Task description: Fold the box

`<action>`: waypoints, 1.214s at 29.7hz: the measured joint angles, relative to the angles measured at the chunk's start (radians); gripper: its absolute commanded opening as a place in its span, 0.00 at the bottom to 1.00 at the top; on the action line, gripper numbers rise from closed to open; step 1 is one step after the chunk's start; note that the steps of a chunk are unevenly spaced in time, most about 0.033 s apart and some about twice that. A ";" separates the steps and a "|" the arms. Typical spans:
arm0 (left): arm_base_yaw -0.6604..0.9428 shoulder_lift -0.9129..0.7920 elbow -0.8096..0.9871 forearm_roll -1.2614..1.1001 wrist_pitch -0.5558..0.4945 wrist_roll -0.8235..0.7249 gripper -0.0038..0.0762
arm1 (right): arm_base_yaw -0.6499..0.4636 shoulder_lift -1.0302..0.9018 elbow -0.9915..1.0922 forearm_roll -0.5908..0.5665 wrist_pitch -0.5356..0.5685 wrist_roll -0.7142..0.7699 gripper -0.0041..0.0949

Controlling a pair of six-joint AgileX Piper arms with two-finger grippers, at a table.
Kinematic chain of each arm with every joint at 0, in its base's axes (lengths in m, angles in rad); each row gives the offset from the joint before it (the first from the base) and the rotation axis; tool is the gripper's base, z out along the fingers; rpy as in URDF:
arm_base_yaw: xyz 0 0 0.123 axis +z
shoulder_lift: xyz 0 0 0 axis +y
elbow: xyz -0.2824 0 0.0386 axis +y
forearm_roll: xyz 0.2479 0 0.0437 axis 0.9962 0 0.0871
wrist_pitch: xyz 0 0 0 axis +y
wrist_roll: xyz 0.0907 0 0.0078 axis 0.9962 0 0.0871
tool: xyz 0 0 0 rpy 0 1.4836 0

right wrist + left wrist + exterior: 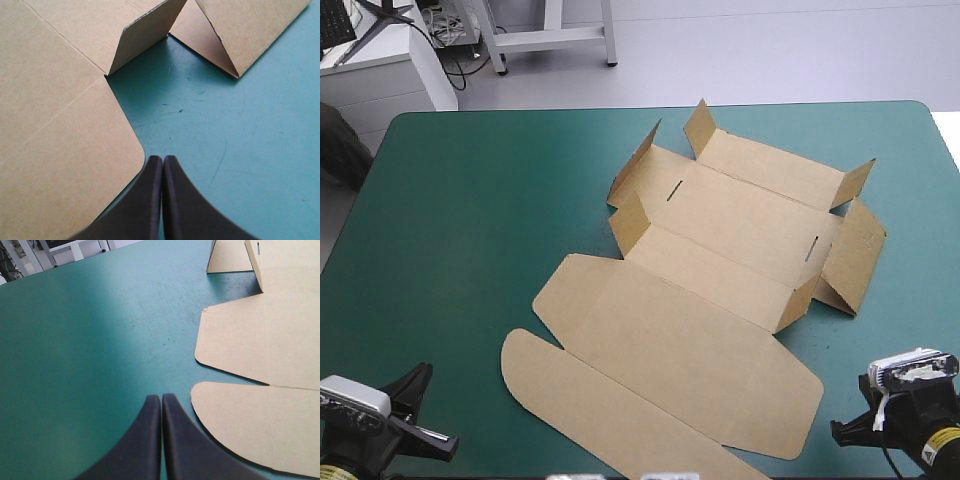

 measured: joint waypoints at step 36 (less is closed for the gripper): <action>0.000 0.000 0.001 0.000 0.000 0.000 0.04 | 0.000 0.000 0.000 0.000 0.000 0.000 0.67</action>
